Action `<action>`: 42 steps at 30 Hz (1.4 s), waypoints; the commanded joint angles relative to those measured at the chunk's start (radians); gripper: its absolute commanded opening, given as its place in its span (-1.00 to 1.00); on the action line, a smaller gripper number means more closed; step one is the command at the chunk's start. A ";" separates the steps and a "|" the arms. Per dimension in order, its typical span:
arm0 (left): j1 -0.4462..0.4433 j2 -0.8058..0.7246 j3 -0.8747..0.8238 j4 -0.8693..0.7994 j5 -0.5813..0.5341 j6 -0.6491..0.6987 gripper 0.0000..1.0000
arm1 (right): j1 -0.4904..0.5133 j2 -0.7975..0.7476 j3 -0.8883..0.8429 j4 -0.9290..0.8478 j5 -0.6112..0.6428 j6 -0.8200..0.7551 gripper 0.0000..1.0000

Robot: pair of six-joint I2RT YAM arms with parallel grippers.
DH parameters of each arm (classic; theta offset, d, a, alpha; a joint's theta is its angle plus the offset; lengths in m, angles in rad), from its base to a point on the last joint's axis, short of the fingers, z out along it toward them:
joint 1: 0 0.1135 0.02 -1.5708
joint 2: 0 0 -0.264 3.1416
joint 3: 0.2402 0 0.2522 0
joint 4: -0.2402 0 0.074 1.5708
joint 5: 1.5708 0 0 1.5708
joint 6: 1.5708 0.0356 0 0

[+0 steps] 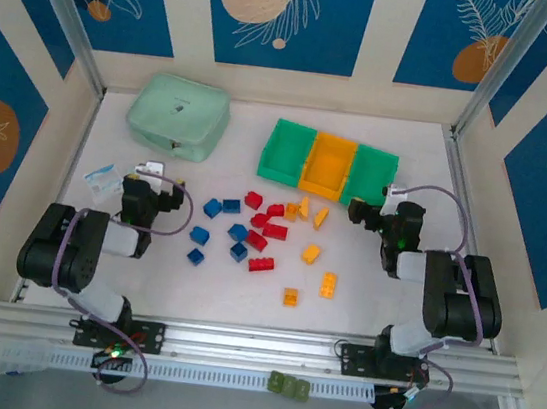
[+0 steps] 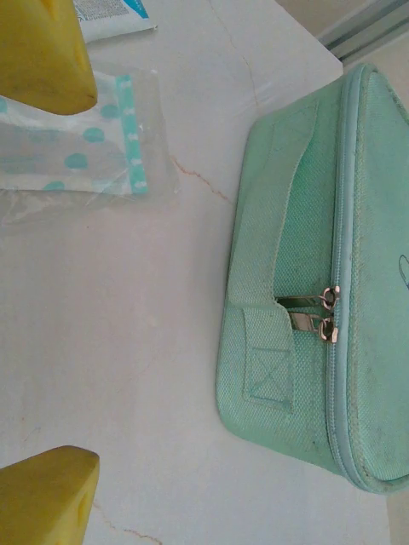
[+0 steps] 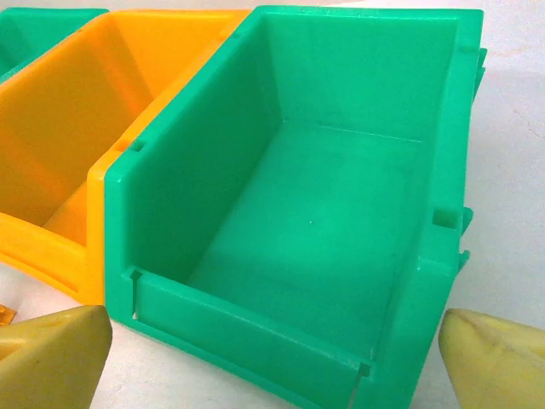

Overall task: Sort the legos into containers by color
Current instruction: Pick up the lego from the center of the table.

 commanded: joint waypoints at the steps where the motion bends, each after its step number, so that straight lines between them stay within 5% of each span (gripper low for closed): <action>1: 0.001 0.005 0.023 0.003 0.024 0.022 0.99 | 0.000 -0.005 0.010 0.024 -0.006 -0.019 0.98; 42: 0.001 -0.067 -0.022 0.032 0.028 0.019 0.99 | -0.010 -0.063 -0.001 0.004 -0.002 0.001 0.98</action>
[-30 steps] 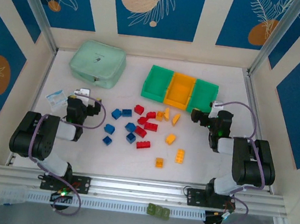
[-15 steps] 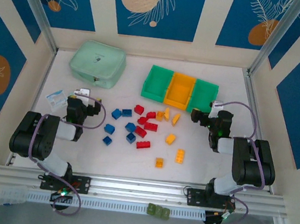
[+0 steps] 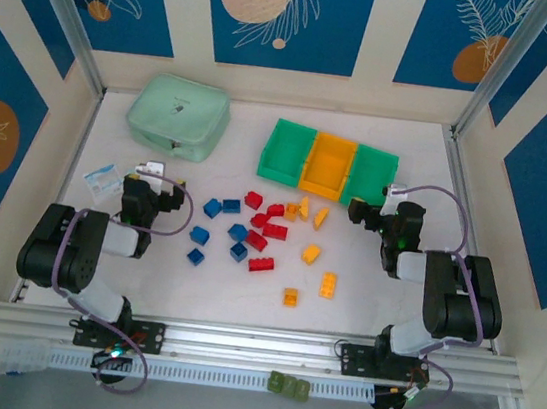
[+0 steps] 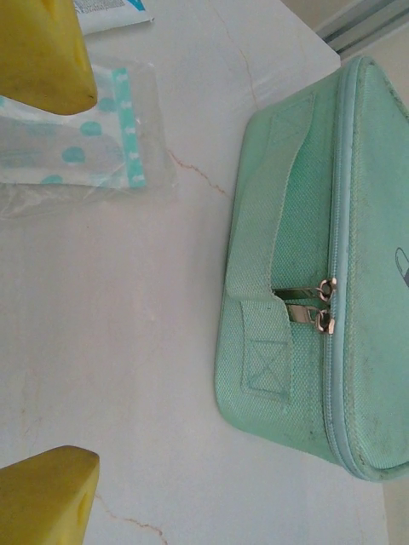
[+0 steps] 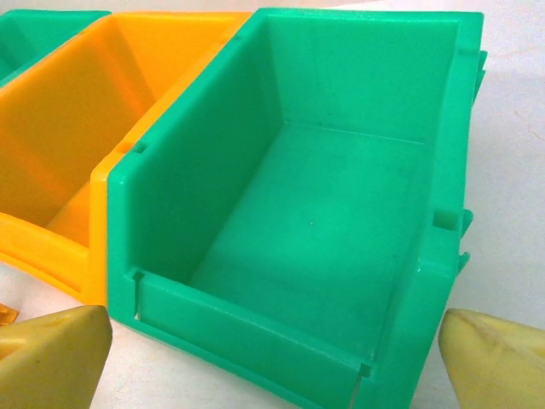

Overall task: Sort the legos into containers by color
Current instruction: Pick up the lego from the center of the table.

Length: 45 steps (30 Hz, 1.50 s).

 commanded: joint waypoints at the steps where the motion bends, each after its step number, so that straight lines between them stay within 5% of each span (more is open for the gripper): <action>1: 0.001 -0.079 -0.023 0.019 0.007 0.018 0.99 | -0.020 -0.072 0.002 -0.018 -0.004 0.015 0.98; 8: 0.001 -0.293 -0.012 -0.196 0.000 -0.010 0.99 | -0.101 -0.221 0.095 -0.349 -0.072 0.150 0.98; 16: 0.004 -0.444 0.117 -0.567 -0.070 -0.229 0.99 | -0.153 -0.338 0.211 -0.678 -0.089 0.382 0.98; 23: 0.006 -0.489 0.159 -0.742 -0.048 -0.388 0.99 | -0.197 -0.391 0.175 -0.698 -0.083 0.442 0.98; 36: -0.045 -0.563 0.320 -1.125 0.252 -0.471 0.99 | 0.018 -0.443 0.243 -0.983 0.019 0.403 0.98; 45: -0.332 -0.515 0.441 -1.289 0.207 -0.499 0.99 | 0.147 -0.437 0.298 -1.143 0.023 0.445 0.98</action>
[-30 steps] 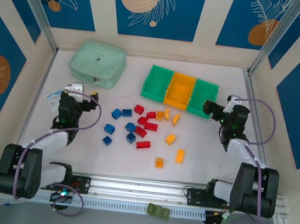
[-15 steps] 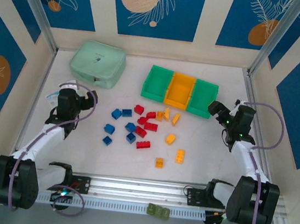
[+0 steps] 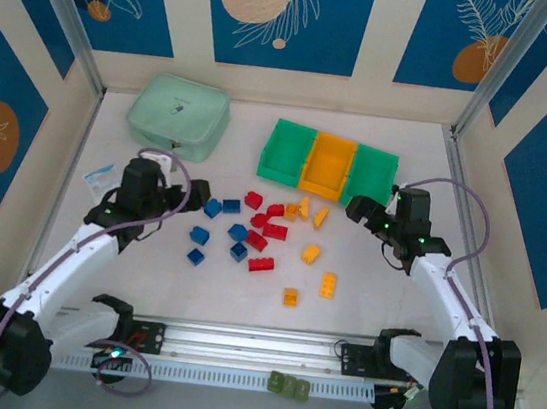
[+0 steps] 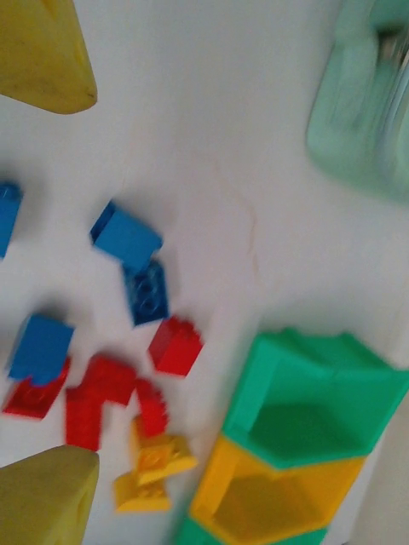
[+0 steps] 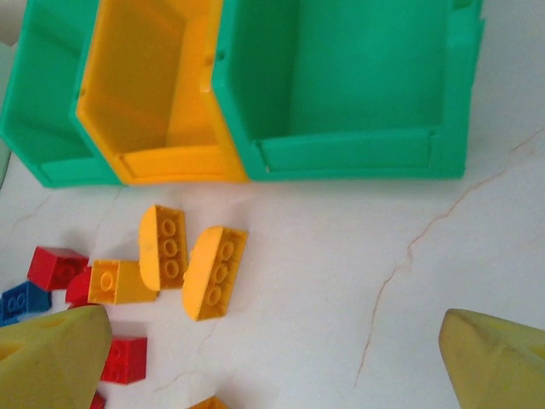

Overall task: Sort the legos into containers by color
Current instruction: Pick up the lego from the center of the table.

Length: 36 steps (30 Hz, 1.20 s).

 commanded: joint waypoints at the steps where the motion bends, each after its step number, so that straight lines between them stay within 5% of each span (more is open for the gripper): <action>1: -0.114 0.047 0.078 -0.096 -0.029 -0.021 0.99 | 0.046 -0.009 0.033 -0.106 0.013 0.026 0.98; 16: -0.450 0.490 0.462 -0.229 -0.167 -0.025 0.84 | 0.202 0.001 0.012 -0.183 0.015 0.084 0.98; 36: -0.524 1.064 0.977 -0.445 -0.255 0.013 0.55 | 0.147 0.031 0.015 -0.172 0.018 0.052 0.98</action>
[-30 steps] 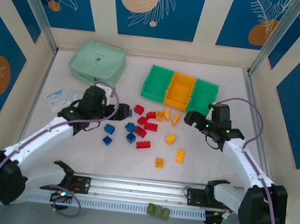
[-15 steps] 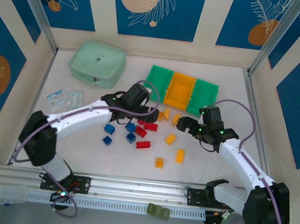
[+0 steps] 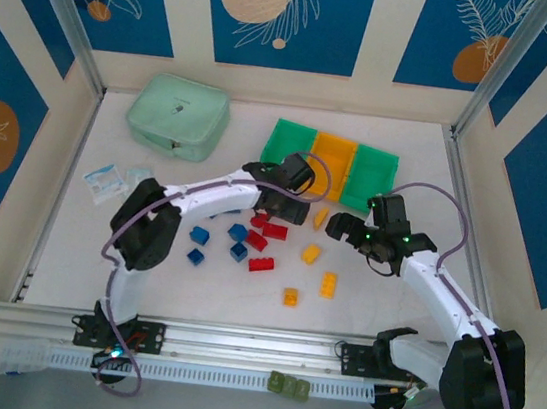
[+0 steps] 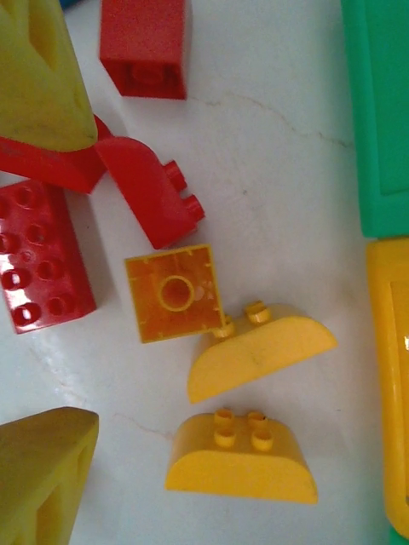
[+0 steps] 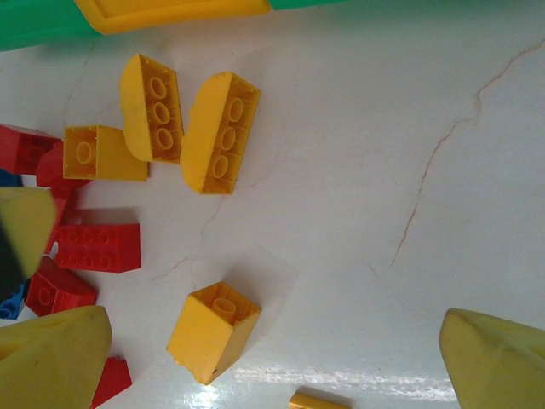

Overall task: Sort the legos into containers by color
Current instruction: Pick up the lego from the center of the table.

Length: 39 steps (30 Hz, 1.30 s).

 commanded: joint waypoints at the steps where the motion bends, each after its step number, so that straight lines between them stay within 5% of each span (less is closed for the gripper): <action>1: -0.011 0.071 0.092 -0.063 -0.024 0.027 0.52 | -0.011 0.010 0.007 0.000 -0.006 -0.016 0.98; 27: -0.011 0.237 0.261 -0.111 -0.057 0.071 -0.18 | -0.009 0.006 0.003 -0.006 -0.002 -0.028 0.98; 39: -0.010 0.202 0.263 -0.130 -0.040 0.066 -0.33 | -0.006 -0.003 0.029 -0.030 -0.004 -0.037 0.98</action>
